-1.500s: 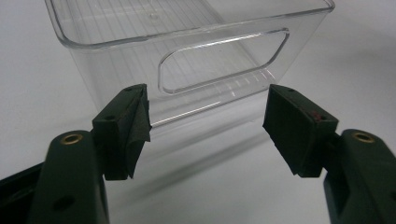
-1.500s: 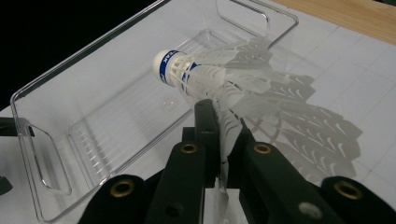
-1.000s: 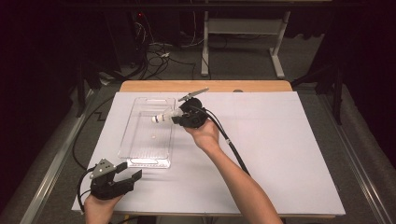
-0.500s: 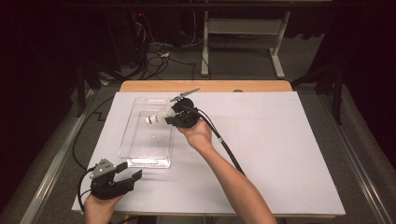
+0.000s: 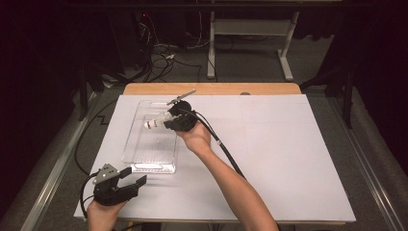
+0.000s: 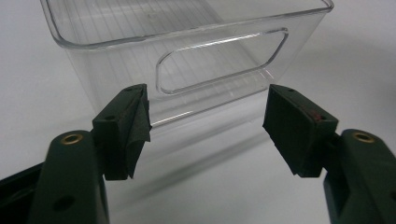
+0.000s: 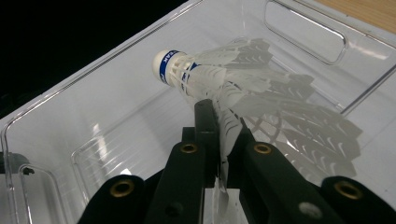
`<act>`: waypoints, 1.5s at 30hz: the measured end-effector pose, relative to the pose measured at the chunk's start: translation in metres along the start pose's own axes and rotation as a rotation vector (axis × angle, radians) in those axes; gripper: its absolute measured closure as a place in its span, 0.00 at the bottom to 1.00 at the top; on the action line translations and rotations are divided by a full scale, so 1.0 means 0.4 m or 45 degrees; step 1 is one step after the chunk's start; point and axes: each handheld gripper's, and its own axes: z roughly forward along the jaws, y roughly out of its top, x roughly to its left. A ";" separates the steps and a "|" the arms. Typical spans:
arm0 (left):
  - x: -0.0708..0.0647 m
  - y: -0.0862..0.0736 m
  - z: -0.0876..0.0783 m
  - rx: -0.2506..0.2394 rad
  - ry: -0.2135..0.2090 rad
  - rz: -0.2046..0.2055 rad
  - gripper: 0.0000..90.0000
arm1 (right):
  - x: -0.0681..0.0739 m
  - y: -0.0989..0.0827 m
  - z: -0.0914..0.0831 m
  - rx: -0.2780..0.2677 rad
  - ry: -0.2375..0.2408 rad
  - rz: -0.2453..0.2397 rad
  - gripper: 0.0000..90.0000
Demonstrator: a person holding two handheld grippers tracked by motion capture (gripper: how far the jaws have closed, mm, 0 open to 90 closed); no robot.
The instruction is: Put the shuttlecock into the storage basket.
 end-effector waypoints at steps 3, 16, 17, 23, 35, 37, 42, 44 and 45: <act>0.000 0.000 0.001 0.001 -0.003 -0.001 0.36 | 0.001 0.002 0.015 0.008 0.002 0.006 0.99; 0.000 0.000 0.000 -0.006 -0.004 -0.002 0.36 | 0.013 0.017 0.062 0.029 -0.001 0.007 0.99; 0.000 0.000 0.000 -0.004 -0.006 -0.003 0.36 | 0.013 0.018 0.067 0.038 -0.005 0.007 0.99; 0.001 0.000 0.000 -0.008 -0.007 -0.005 0.36 | 0.009 0.018 0.088 0.061 -0.019 0.018 0.99; 0.000 0.000 -0.001 -0.009 -0.007 -0.003 0.36 | 0.020 0.026 0.106 0.082 -0.033 0.006 0.98; 0.000 0.000 -0.001 -0.010 -0.008 -0.005 0.36 | 0.025 0.026 0.111 0.090 -0.032 0.006 0.98; 0.000 0.000 -0.001 -0.010 -0.008 -0.005 0.36 | 0.028 0.029 0.121 0.100 -0.042 -0.003 0.98; 0.000 0.000 -0.001 -0.010 -0.008 -0.004 0.36 | 0.030 0.030 0.123 0.108 -0.046 -0.014 0.98; 0.000 0.000 -0.001 -0.009 -0.008 -0.003 0.36 | 0.031 0.031 0.124 0.113 -0.050 -0.018 0.98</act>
